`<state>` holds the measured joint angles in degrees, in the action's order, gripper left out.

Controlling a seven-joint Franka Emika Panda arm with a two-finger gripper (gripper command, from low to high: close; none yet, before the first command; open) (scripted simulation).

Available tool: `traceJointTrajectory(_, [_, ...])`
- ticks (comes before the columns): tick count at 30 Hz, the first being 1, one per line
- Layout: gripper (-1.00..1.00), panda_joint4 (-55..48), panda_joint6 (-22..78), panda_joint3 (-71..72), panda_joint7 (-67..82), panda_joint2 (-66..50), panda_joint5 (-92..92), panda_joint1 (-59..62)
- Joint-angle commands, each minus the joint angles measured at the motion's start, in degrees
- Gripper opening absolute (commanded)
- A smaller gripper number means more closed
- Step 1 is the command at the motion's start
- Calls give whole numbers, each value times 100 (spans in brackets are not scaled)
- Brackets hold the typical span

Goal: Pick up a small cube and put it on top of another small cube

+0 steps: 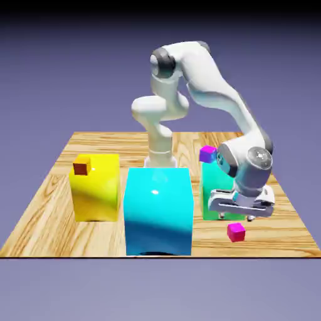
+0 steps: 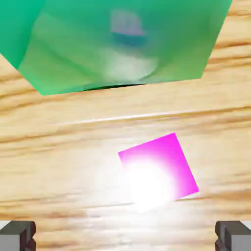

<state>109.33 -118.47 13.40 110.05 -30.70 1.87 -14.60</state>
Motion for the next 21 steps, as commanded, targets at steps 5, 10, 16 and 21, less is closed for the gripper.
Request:
traceJointTrajectory(5, [0, -310, 333, 80, 915, -380, 11, -83])
traceJointTrajectory(10, [-100, 38, -513, -3, 870, -883, 112, -160])
traceJointTrajectory(16, [-100, -299, 417, 47, 570, -255, -272, 109])
traceJointTrajectory(21, [-100, 56, 354, -133, -331, 783, -1289, 463])
